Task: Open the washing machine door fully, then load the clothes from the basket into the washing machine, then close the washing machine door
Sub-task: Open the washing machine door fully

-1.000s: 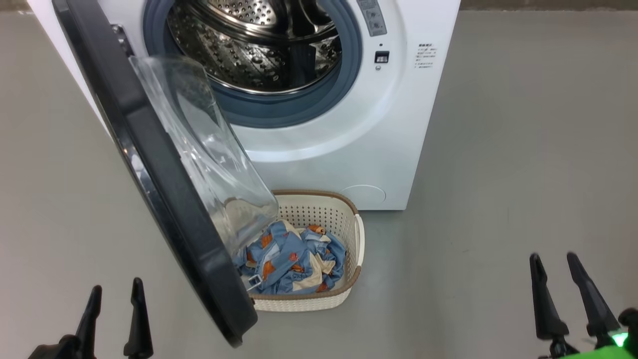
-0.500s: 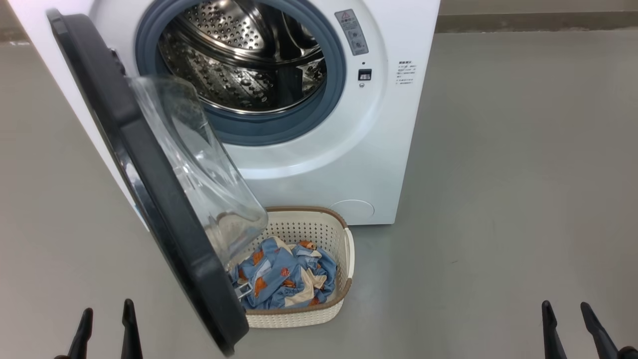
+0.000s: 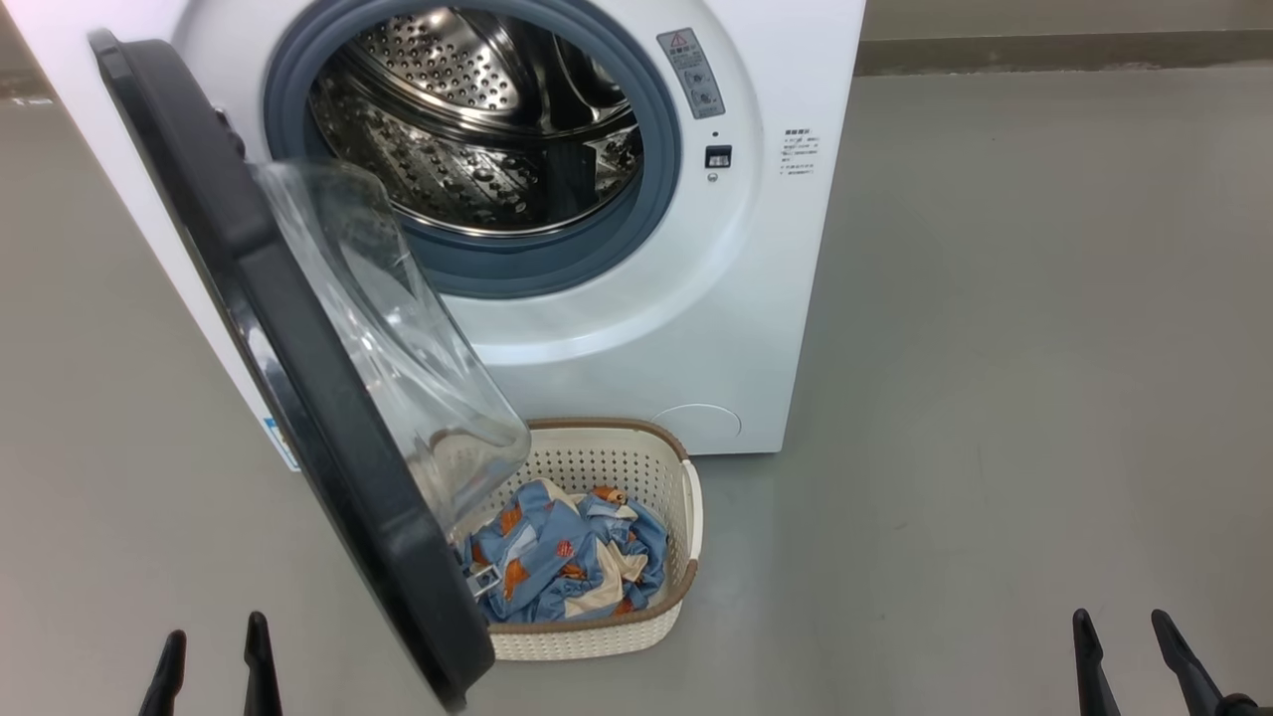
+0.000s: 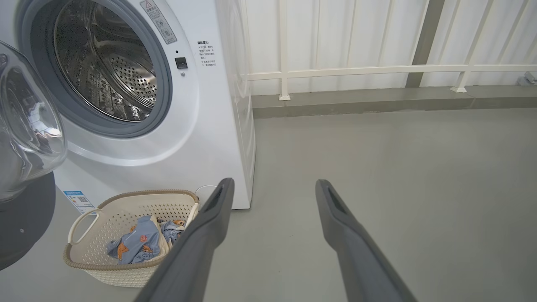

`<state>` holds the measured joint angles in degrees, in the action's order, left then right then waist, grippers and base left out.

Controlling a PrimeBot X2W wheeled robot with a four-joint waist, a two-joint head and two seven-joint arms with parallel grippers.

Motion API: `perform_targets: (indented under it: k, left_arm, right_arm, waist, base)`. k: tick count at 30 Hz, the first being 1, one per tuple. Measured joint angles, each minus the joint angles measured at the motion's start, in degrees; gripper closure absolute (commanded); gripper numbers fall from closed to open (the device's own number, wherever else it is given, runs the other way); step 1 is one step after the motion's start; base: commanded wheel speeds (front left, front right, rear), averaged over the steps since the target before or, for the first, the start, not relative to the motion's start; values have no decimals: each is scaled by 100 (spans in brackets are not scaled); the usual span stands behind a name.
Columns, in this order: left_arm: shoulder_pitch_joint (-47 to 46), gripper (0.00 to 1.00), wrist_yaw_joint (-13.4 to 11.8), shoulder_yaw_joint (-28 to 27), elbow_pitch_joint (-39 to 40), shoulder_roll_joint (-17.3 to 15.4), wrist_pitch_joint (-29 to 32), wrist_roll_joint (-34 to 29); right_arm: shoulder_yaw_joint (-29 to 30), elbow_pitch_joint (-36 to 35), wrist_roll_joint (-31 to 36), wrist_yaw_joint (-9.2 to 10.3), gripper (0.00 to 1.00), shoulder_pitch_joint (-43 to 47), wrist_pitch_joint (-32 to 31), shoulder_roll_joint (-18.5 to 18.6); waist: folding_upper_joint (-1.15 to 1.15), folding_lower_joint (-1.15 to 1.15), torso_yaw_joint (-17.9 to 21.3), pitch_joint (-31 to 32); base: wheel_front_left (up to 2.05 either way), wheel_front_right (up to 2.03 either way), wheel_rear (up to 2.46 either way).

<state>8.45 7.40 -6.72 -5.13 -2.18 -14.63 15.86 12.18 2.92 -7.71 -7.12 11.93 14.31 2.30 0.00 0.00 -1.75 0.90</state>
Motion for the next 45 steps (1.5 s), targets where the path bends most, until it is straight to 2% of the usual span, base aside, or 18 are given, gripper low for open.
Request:
perform_targets:
  k: [6,7,8,9,22,28,32,35,39,43,45]
  left_arm:
    - [0,0,0,-4,-1,0,0,11]
    - [0,16,0,-2,-5,0,0,11]
    - [0,65,0,1,-11,0,0,14]
    - [0,100,0,2,-15,0,0,16]
    - [-2,100,0,-58,-56,0,0,63]
    - [-47,100,-4,-398,26,3,0,209]
    - [-256,100,-197,-712,423,3,0,266]
    - [-485,100,-411,-740,1038,4,0,266]
    - [-786,100,-616,-355,2241,2,-4,248]
    - [-924,100,-612,488,3301,-3,-9,92]
    - [-985,100,-501,1124,3555,-12,-10,-13]
  right_arm:
    - [-12,36,0,0,0,0,0,-10]
    - [-13,41,0,0,0,-1,0,-12]
    - [-13,44,0,0,0,-1,0,-13]
    - [-14,47,0,0,0,-1,0,-13]
    - [-47,53,1,0,0,-7,0,-18]
    - [-58,52,1,0,0,-7,0,-18]
    - [-47,51,9,0,0,-7,0,-19]
    - [-53,52,9,0,0,-8,0,-21]
    - [-44,55,8,0,0,-7,0,-22]
    - [-48,81,5,-1,0,-7,0,-22]
    - [-49,91,-8,0,0,-6,0,-22]
  waist:
    - [0,0,-42,-36]
    - [0,0,-48,-43]
    - [0,0,-52,-48]
    - [0,0,-55,-51]
    - [0,0,-79,-72]
    - [0,0,-110,-103]
    - [0,0,-165,-133]
    - [0,0,-216,-152]
    - [0,0,-305,-161]
    - [0,0,-393,-151]
    - [0,0,-451,-145]
  base:
    - [0,0,0]
    - [0,0,0]
    - [0,0,0]
    - [0,0,0]
    - [0,0,0]
    - [0,0,0]
    - [0,0,0]
    - [0,0,0]
    - [0,0,0]
    - [0,0,0]
    - [0,0,0]
